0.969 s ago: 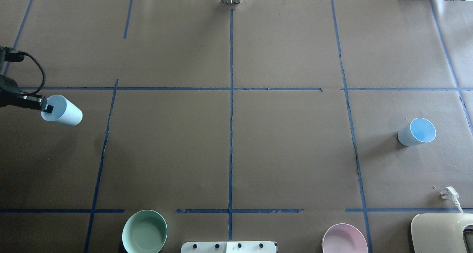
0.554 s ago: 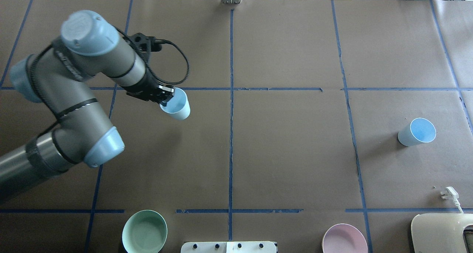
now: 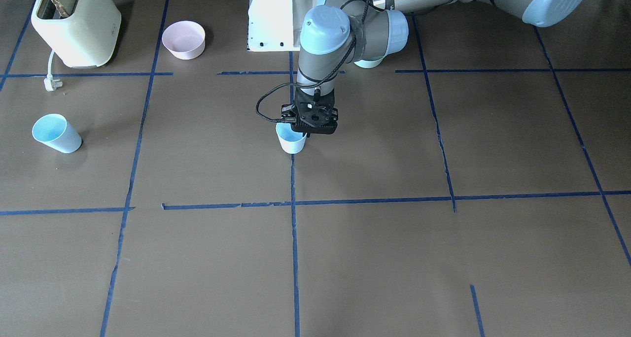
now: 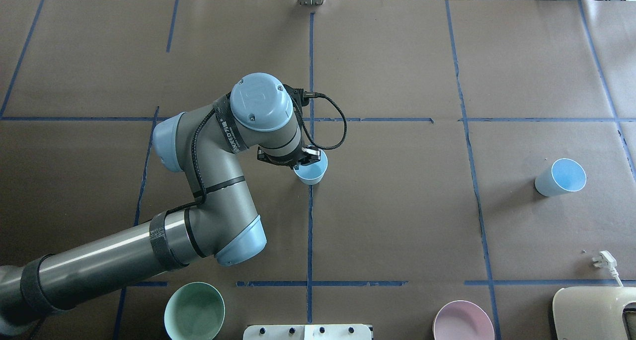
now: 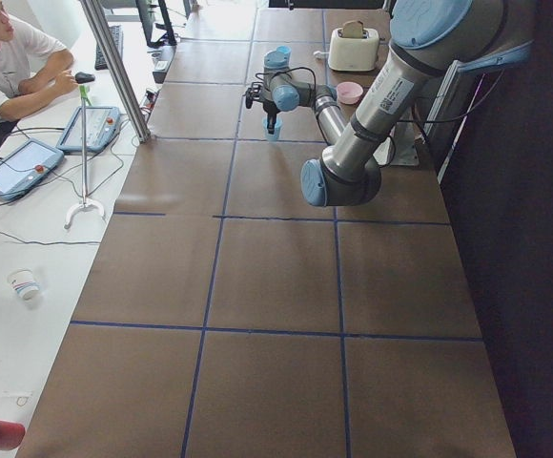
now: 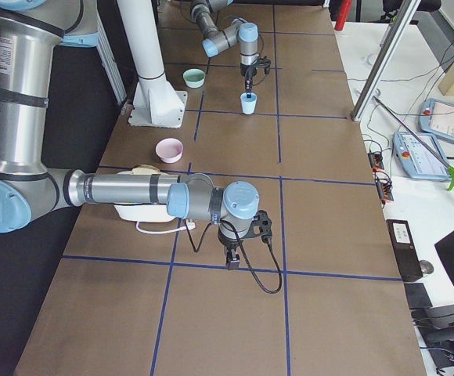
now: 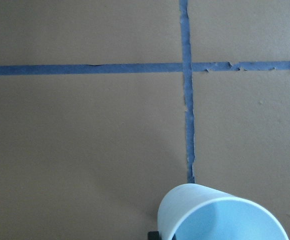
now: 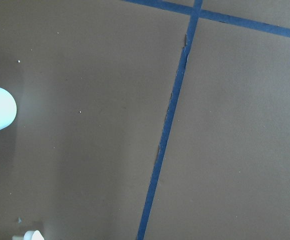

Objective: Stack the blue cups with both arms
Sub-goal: 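Carry the light blue cup with the left gripper to the table center, then open the left gripper and withdraw the left arm from the cup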

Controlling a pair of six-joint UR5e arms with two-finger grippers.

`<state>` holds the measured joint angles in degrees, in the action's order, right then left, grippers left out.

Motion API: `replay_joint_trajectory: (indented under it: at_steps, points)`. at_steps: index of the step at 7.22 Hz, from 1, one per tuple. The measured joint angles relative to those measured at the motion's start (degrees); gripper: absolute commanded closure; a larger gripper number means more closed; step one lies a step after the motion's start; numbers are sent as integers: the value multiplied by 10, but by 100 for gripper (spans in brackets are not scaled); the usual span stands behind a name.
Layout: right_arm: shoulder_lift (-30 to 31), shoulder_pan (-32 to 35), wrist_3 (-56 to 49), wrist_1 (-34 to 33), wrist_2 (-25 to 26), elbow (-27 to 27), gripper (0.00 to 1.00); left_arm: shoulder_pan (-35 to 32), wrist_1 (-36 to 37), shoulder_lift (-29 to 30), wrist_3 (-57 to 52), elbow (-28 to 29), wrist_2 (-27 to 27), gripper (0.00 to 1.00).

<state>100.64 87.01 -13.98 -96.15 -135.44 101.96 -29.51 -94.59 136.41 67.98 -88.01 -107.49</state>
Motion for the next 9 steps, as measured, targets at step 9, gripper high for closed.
replay_joint_trajectory:
  at_steps: [9]
  points:
    - [-1,-1,1,92,0,-26,0,-128,98,-172,-215,-190,-112,0]
